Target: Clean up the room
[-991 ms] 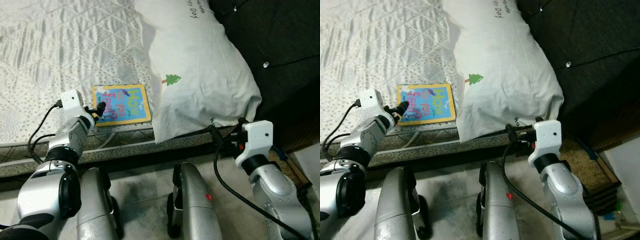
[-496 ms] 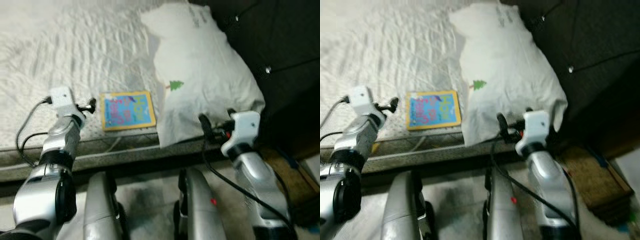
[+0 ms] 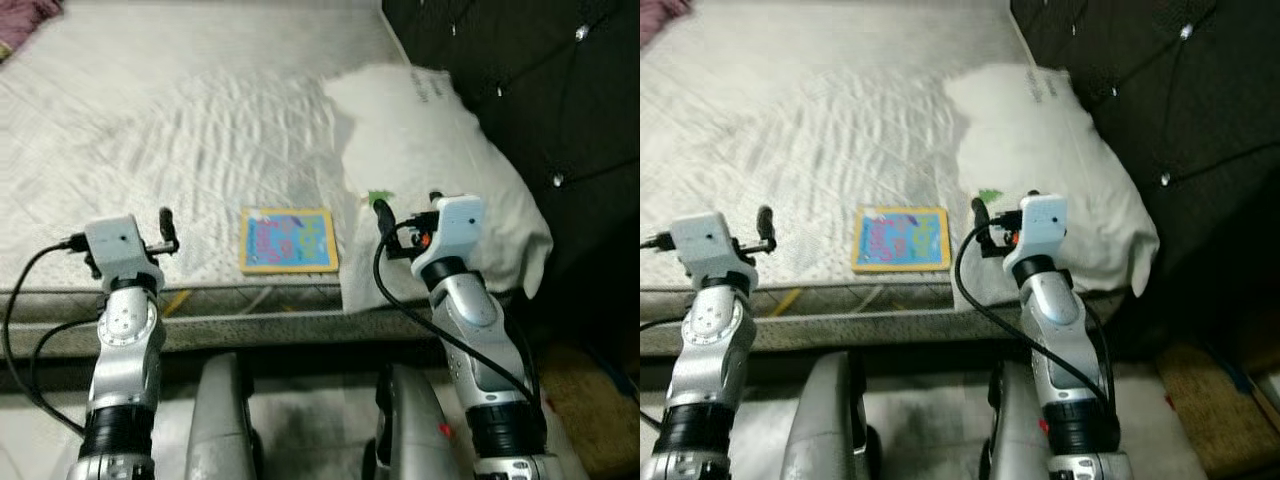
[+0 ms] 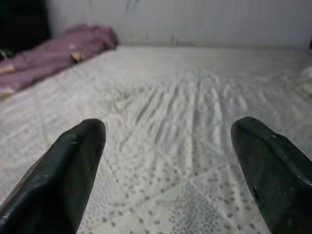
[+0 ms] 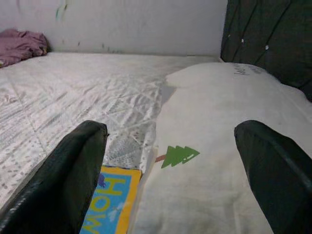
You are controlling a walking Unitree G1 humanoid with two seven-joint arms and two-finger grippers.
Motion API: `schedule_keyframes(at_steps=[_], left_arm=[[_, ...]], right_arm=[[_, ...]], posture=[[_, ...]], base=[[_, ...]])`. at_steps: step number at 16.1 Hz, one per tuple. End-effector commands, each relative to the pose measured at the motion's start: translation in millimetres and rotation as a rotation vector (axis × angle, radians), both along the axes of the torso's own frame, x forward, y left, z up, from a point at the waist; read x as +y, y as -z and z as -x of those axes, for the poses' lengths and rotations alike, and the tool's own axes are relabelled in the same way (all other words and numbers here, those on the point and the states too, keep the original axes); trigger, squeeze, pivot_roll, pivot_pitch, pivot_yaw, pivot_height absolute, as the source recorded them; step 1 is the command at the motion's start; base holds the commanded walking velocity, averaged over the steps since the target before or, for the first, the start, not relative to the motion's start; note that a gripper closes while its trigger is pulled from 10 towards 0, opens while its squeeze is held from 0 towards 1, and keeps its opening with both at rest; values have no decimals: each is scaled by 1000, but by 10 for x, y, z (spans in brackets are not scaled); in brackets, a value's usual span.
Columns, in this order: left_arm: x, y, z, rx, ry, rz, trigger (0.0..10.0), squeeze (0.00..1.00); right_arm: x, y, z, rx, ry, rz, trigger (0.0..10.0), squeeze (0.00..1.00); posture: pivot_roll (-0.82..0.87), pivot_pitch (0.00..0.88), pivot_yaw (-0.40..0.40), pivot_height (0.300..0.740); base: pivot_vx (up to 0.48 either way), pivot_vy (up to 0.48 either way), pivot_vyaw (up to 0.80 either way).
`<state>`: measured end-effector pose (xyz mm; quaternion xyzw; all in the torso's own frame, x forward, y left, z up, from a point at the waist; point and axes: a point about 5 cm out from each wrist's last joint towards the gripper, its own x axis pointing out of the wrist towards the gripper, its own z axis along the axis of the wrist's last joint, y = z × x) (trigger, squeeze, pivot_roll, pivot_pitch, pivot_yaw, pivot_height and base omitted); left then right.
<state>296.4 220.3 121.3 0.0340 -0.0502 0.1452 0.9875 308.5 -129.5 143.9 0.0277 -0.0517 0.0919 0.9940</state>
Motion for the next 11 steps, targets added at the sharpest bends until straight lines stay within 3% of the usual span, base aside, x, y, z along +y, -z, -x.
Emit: schedule_keyframes(at_steps=[1, 3, 9, 11], left_arm=[[-104, 3, 140, -24, 43, -36, 10000, 1000], [-163, 39, 310, -1, 77, -47, 10000, 0], [-199, 149, 386, 59, 66, -68, 10000, 0], [-273, 28, 275, 23, 90, -79, 10000, 0]], right_arm=[[-4, -52, -1, -32, 13, -49, 10000, 0], [36, -150, 4, -75, -10, -73, 10000, 0], [-9, 15, 6, -34, 25, -73, 10000, 0], [-26, -3, -40, -47, 41, -73, 10000, 0]], posture=[[17, 0, 8, 560], [15, 0, 19, 580], [3, 0, 42, 624], [6, 0, 40, 654]], base=[[0, 0, 0], [0, 0, 0], [0, 0, 0], [0, 0, 0]])
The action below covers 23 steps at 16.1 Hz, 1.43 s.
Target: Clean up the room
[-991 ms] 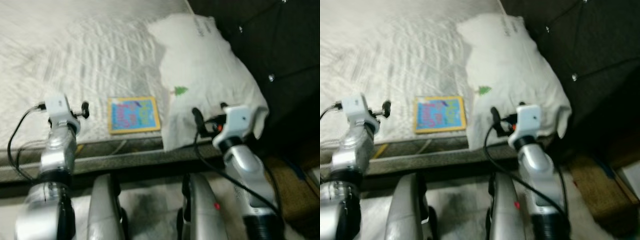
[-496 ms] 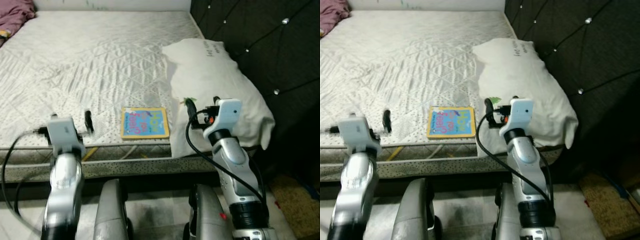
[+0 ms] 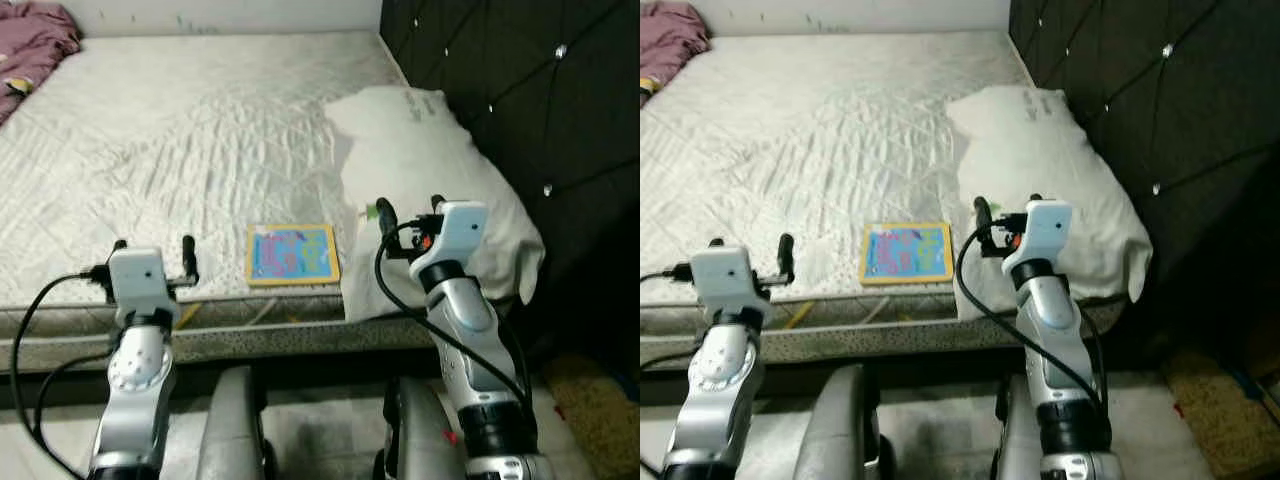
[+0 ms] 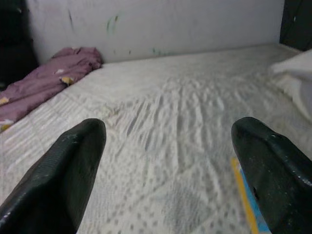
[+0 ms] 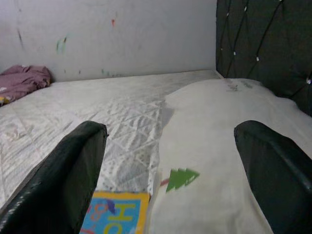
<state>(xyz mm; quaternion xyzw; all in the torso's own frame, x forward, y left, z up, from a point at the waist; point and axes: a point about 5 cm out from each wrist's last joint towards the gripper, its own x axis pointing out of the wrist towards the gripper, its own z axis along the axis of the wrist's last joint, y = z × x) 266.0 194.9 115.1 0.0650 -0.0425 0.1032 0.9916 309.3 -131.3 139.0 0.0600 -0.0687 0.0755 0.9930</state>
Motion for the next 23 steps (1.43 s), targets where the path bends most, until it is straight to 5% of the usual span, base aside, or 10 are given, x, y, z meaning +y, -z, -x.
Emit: schedule_keyframes(at_steps=[1, 5, 7, 9, 14, 23], left_arm=[[-31, -49, -49, -7, 15, -9, 10000, 0], [-111, 17, -21, 29, 49, 37, 10000, 0], [-119, 75, 53, 44, 83, -64, 10000, 0], [-146, 77, 78, 47, 92, -47, 10000, 0], [-159, -80, -81, -5, 125, -91, 10000, 0], [-197, -42, -85, 21, 118, 18, 10000, 0]], right_arm=[[-7, -53, -34, -21, 14, -3, 10000, 0], [-93, 98, 56, 17, 43, 7, 10000, 0], [-115, 230, 93, 62, 61, -17, 10000, 0], [-116, 268, 125, 69, 61, -9, 10000, 0], [-113, 175, 63, 40, 50, 15, 10000, 0], [-111, 216, 91, 70, 60, 13, 10000, 0]], posture=[[4, 0, 42, 664], [6, 0, 58, 703], [10, 0, 69, 723], [25, 0, 56, 740], [9, 0, 51, 740], [1, 6, 43, 740]], base=[[0, 0, 0], [0, 0, 0], [0, 0, 0], [0, 0, 0], [0, 0, 0], [0, 372, 0]])
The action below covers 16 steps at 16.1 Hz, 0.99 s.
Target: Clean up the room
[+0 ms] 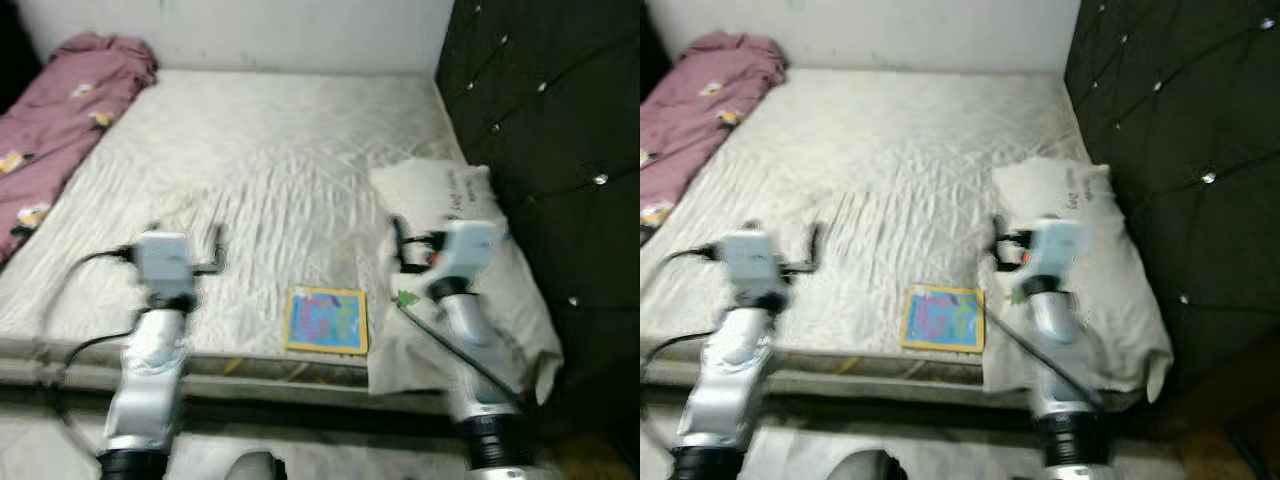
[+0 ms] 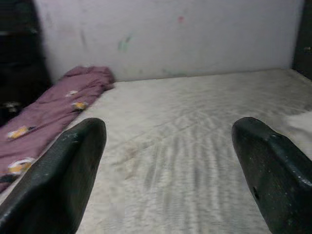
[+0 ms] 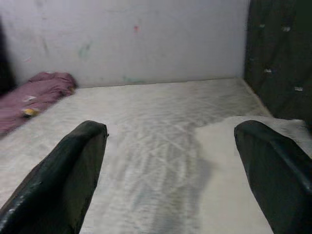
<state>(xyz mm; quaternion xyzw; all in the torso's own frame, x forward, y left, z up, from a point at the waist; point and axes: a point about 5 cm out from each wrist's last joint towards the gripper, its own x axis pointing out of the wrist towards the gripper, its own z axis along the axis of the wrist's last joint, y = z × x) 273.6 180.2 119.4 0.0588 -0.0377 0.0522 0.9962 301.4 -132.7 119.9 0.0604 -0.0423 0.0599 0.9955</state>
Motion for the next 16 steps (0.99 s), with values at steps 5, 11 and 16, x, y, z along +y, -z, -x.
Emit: schedule_keyframes(at_steps=[5, 11, 16], left_arm=[[-68, -3, -38, 8, 37, 24, 10000, 0], [-98, -8, -45, 2, 48, 44, 10000, 0], [-99, -7, -45, 3, 45, 51, 10000, 0]], right_arm=[[-106, 9, -10, 14, 35, 23, 10000, 0], [-113, 2, -12, 10, 22, 44, 10000, 0], [-106, 15, -7, 17, 16, 54, 10000, 0]], posture=[[-6, 11, 41, 740], [-11, 11, 36, 740], [-11, 16, 33, 740]], base=[[0, 480, -568], [0, 480, 0], [0, 480, 0]])
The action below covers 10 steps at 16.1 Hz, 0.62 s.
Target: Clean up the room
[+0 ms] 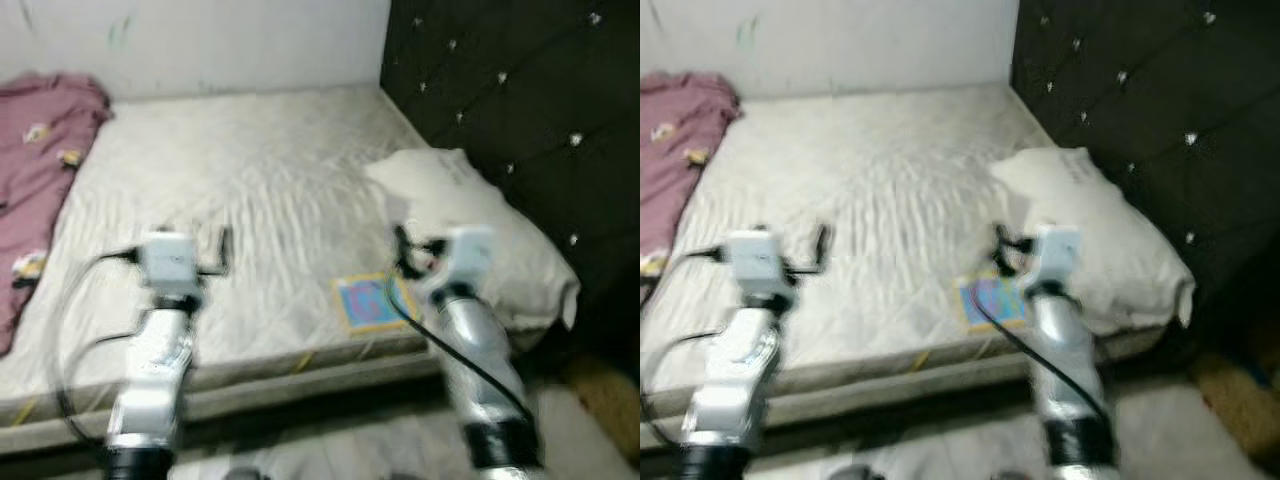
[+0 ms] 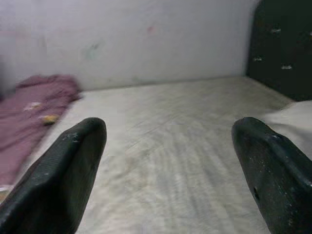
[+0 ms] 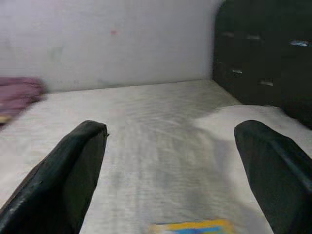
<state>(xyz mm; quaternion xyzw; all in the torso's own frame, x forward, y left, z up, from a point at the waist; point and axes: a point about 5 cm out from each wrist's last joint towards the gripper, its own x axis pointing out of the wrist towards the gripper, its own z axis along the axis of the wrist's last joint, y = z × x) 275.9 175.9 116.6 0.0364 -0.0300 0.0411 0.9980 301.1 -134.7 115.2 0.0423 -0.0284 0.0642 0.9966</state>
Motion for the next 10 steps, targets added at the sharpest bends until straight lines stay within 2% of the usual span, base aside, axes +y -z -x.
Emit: schedule_keyframes(at_steps=[1, 10], left_arm=[[-57, -35, -21, -11, 21, 8, 10000, 0], [-73, -63, -21, -39, 37, 12, 10000, 0]], right_arm=[[-88, -31, -9, -7, 24, 16, 10000, 0], [-94, -24, -7, -1, 30, 29, 10000, 0]], posture=[[-11, 17, 33, 740], [-12, 22, 32, 740]], base=[[0, 480, 0], [0, 480, 0]])
